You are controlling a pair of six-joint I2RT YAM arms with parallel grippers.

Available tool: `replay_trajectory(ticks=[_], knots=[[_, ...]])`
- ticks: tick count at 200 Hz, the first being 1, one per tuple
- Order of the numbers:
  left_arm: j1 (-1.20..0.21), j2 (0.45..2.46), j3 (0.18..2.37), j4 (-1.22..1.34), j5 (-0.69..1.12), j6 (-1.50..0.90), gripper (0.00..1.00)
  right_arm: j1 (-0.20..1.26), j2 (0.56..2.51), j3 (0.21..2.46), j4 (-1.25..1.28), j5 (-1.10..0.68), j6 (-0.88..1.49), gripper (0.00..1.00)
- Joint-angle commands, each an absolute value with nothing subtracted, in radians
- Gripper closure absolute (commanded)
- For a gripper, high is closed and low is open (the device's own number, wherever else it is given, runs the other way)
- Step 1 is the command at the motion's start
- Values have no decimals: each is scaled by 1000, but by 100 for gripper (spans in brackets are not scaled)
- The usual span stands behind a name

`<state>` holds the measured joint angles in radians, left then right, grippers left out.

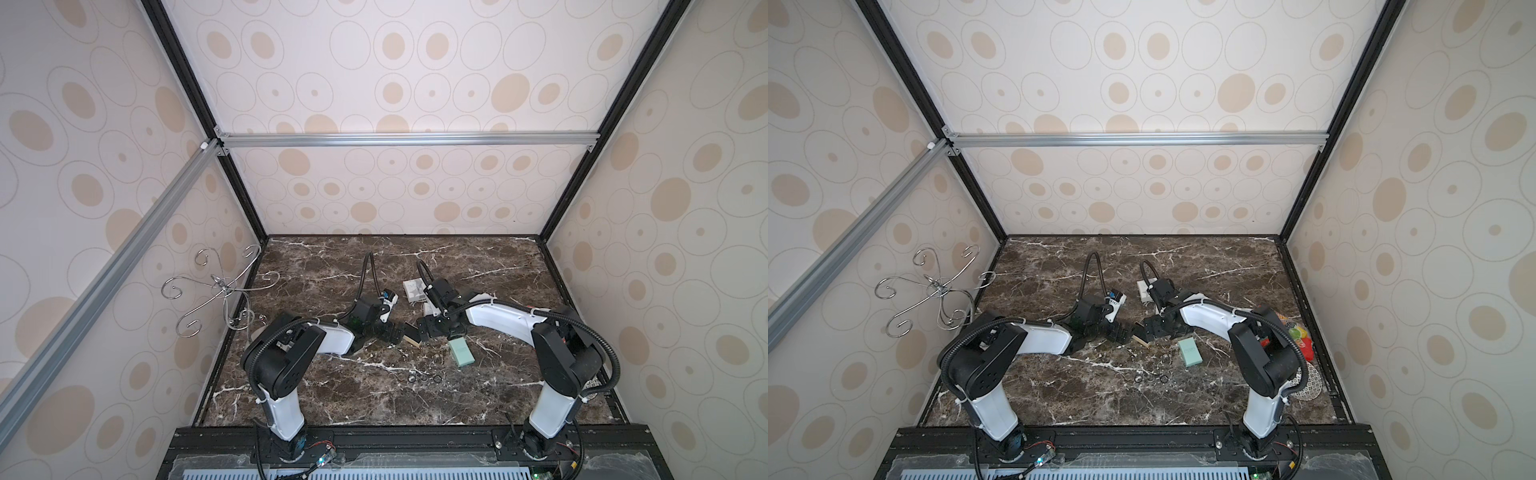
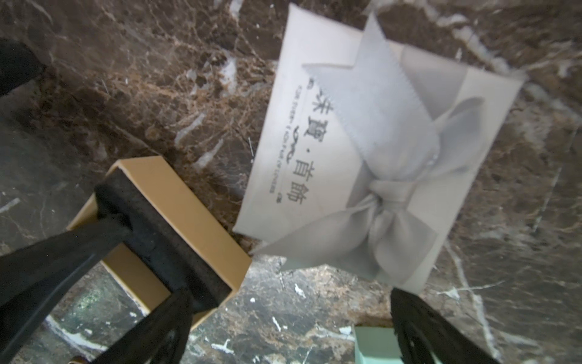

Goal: Take the rings out of the lift-off lid box
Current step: Adjust the jewelry box at the center of the board, then adjust the inner lining in the jewelry box.

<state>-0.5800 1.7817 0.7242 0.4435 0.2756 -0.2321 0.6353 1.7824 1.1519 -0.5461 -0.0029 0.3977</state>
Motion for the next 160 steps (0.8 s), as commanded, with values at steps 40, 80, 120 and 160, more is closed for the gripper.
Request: replay_trajectory(ticks=[40, 80, 120, 160], knots=[[-585, 1821, 747, 317, 251, -248, 0, 644, 1792, 1196, -556, 16, 389, 0], [-585, 1762, 742, 308, 243, -243, 0, 643, 1809, 1230, -542, 30, 391, 0], [-585, 1660, 742, 302, 237, -226, 0, 643, 1848, 1260, -523, 21, 388, 0], [-583, 1623, 730, 290, 217, -215, 0, 644, 1880, 1283, -524, 5, 381, 0]])
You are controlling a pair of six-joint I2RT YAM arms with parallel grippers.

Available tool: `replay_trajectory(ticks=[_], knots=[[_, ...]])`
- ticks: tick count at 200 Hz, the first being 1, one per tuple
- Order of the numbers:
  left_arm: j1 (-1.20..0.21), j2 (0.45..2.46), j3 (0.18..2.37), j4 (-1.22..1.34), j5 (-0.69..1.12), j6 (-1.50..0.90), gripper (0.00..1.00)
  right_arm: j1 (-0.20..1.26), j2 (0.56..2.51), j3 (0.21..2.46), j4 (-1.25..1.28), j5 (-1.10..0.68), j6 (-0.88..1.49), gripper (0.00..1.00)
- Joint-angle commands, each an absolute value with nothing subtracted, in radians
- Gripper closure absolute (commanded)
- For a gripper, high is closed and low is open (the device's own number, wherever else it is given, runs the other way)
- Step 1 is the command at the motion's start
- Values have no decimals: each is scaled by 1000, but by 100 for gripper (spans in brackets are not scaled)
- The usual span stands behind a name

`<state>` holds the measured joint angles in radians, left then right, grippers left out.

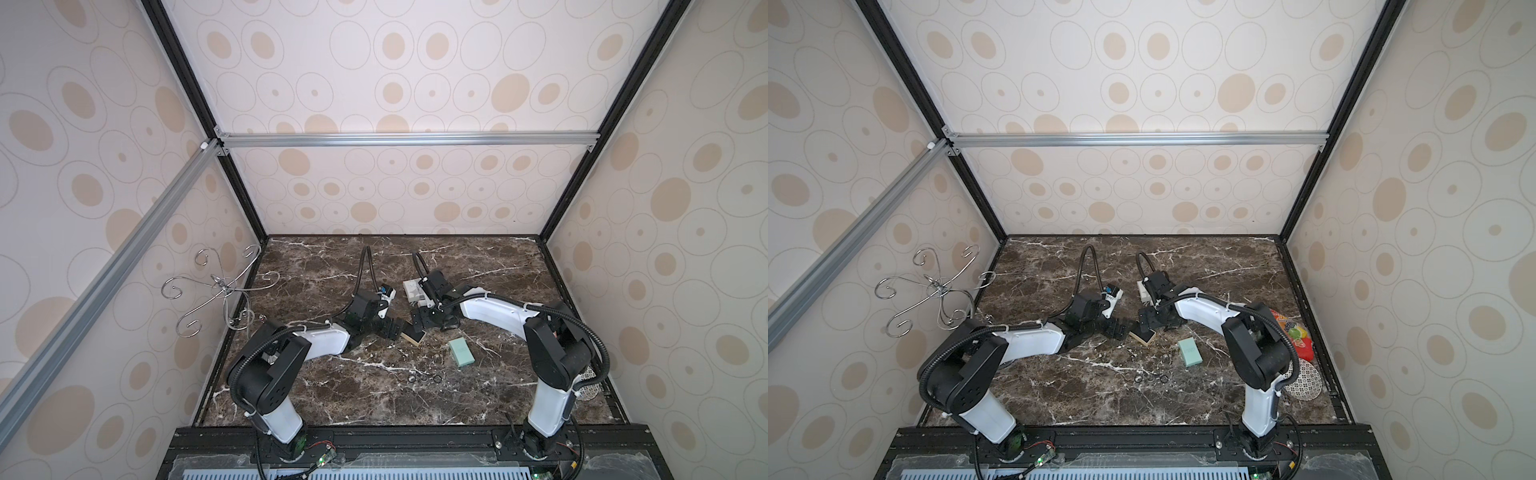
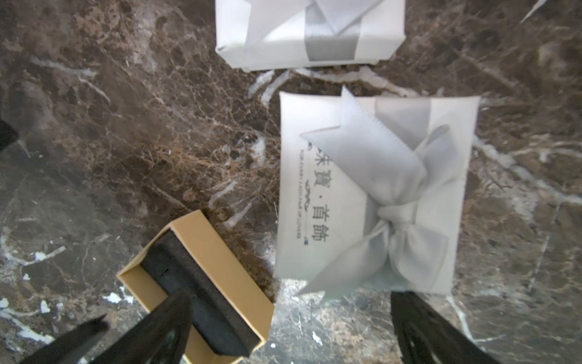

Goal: Take the rings out of the lift-off lid box
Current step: Adjust the inner lining in the jewelry box.

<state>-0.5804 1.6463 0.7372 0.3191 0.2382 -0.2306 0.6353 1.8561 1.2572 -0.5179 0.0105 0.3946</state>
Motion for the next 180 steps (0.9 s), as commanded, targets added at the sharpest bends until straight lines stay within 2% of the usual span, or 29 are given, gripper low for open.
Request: replay_trajectory(ticks=[1, 119, 180], knots=[[-584, 1622, 729, 289, 217, -214, 0, 645, 1880, 1284, -524, 6, 381, 0], [-575, 1595, 706, 293, 195, -196, 0, 659, 1947, 1289, -558, 27, 375, 0], [-569, 1589, 700, 301, 189, -185, 0, 663, 1817, 1296, -570, 14, 342, 0]])
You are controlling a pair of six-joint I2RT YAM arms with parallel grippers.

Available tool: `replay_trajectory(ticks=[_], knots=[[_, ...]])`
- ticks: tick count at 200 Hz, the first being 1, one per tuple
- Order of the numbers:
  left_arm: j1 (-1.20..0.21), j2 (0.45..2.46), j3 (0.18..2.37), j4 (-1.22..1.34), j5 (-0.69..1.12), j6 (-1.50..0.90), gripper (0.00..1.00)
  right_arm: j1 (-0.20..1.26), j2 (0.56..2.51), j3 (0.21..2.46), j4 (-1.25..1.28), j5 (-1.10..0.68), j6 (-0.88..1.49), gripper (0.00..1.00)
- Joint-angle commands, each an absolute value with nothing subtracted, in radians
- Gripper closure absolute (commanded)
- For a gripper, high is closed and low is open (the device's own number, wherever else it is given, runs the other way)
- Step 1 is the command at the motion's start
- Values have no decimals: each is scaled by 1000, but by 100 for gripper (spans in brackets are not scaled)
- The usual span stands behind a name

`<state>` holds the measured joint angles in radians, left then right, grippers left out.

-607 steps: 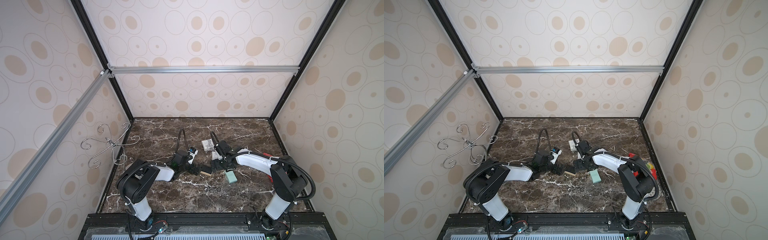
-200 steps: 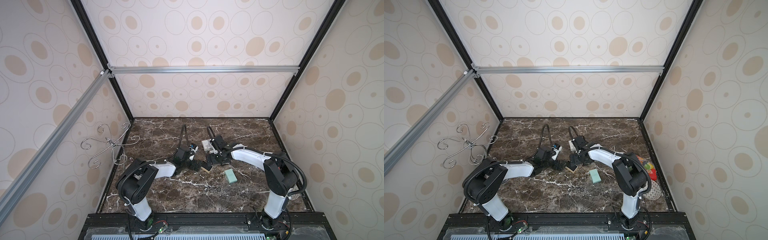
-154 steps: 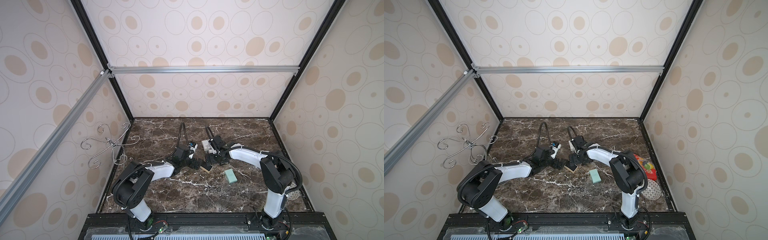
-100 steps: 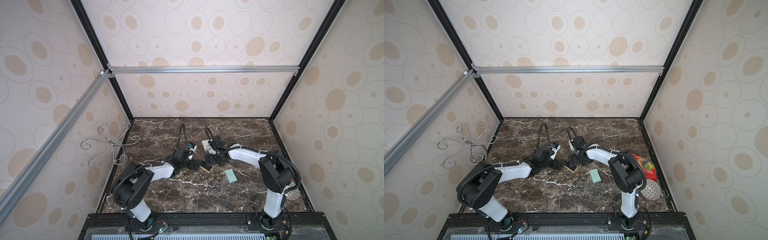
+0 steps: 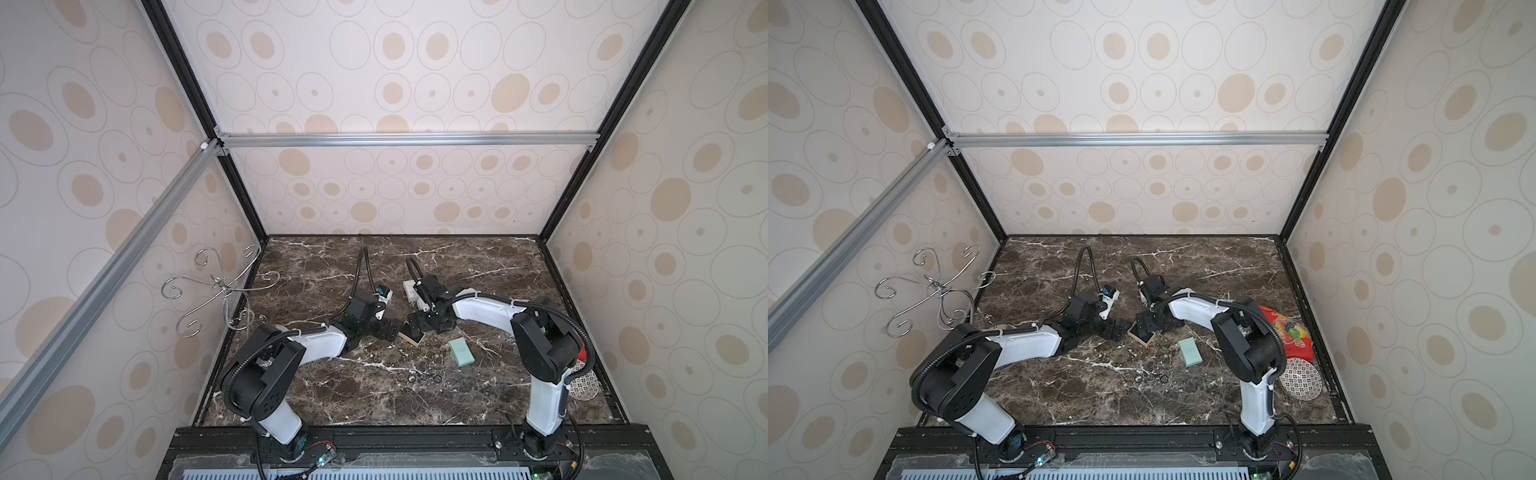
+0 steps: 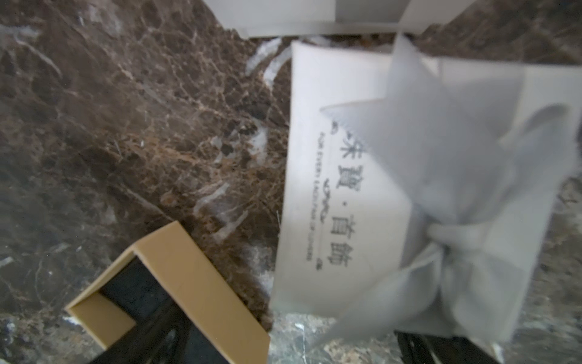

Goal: Take the rings out of the lift-off lid box
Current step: Adjust the inner lining in the jewelry box.

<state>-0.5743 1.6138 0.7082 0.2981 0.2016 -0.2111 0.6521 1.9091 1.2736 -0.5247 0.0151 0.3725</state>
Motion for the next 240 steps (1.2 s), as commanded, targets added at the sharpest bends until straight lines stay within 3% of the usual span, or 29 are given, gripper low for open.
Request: replay_trajectory(ticks=[1, 34, 104, 152, 214, 240], knots=[[-569, 1588, 700, 301, 189, -185, 0, 663, 1813, 1296, -572, 14, 341, 0], [-561, 1573, 699, 313, 188, -178, 0, 663, 1682, 1241, -633, 23, 317, 0], [-541, 1539, 648, 385, 240, -172, 0, 654, 1350, 896, -747, 108, 335, 0], [-538, 1515, 617, 396, 259, -169, 0, 632, 1419, 841, -673, 120, 352, 16], [-537, 1482, 576, 416, 256, -180, 0, 552, 1538, 869, -596, 98, 304, 19], [-536, 1485, 577, 417, 260, -172, 0, 544, 1579, 879, -568, 57, 302, 26]])
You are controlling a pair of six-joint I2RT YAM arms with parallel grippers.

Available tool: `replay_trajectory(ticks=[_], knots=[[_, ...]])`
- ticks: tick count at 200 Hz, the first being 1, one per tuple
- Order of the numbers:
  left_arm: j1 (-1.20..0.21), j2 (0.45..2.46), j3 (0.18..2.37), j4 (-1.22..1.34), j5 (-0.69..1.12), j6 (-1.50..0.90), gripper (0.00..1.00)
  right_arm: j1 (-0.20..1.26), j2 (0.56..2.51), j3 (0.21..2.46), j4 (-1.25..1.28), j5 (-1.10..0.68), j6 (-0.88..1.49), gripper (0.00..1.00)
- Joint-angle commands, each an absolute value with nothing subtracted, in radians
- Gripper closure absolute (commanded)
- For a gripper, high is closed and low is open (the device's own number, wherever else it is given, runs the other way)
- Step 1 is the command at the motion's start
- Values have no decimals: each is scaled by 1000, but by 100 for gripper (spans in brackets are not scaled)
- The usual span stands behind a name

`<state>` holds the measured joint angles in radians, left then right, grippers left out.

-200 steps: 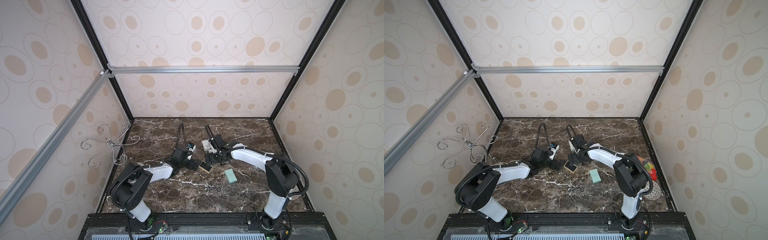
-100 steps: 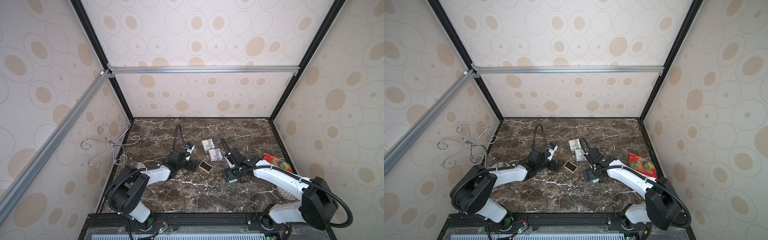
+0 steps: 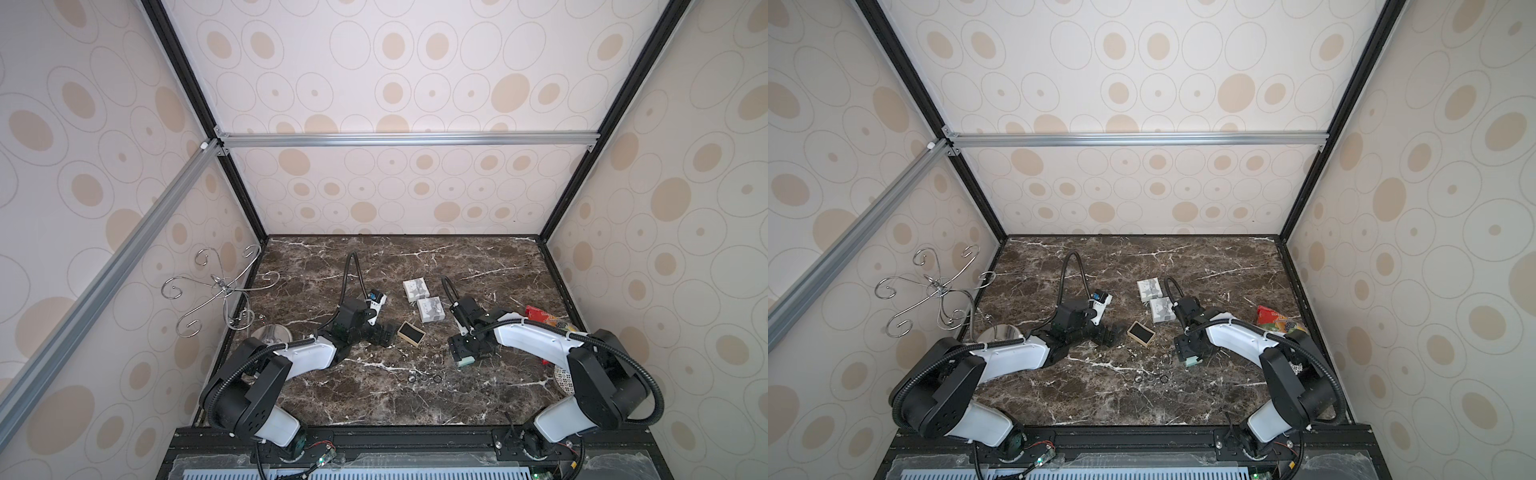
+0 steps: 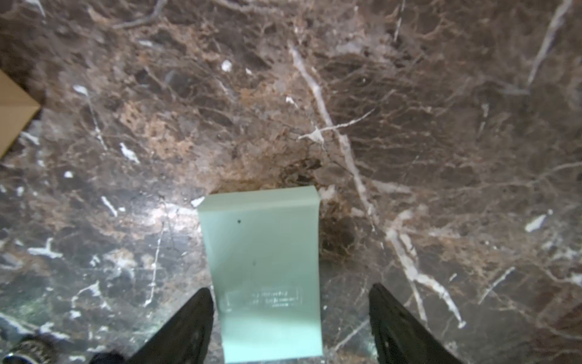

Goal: Take the rings out of the lift-off lid box
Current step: Adjust the inner lining in the jewelry box, then pick up the lid from the center of the board.

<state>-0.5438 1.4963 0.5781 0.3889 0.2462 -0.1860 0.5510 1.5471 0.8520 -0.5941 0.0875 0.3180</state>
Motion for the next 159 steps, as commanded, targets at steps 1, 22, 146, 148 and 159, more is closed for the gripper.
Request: replay_trajectory(ticks=[1, 22, 146, 148, 159], knots=[[-536, 1485, 577, 417, 260, -172, 0, 544, 1580, 879, -568, 57, 302, 26], [-534, 1483, 580, 415, 258, -162, 0, 544, 1605, 885, -559, 51, 301, 31], [-513, 1455, 583, 377, 255, -124, 0, 613, 1474, 1015, -671, -44, 49, 52], [-511, 1454, 583, 376, 256, -123, 0, 616, 1474, 1019, -671, -49, 34, 52], [-508, 1453, 582, 374, 257, -121, 0, 630, 1476, 1043, -664, -81, -19, 52]])
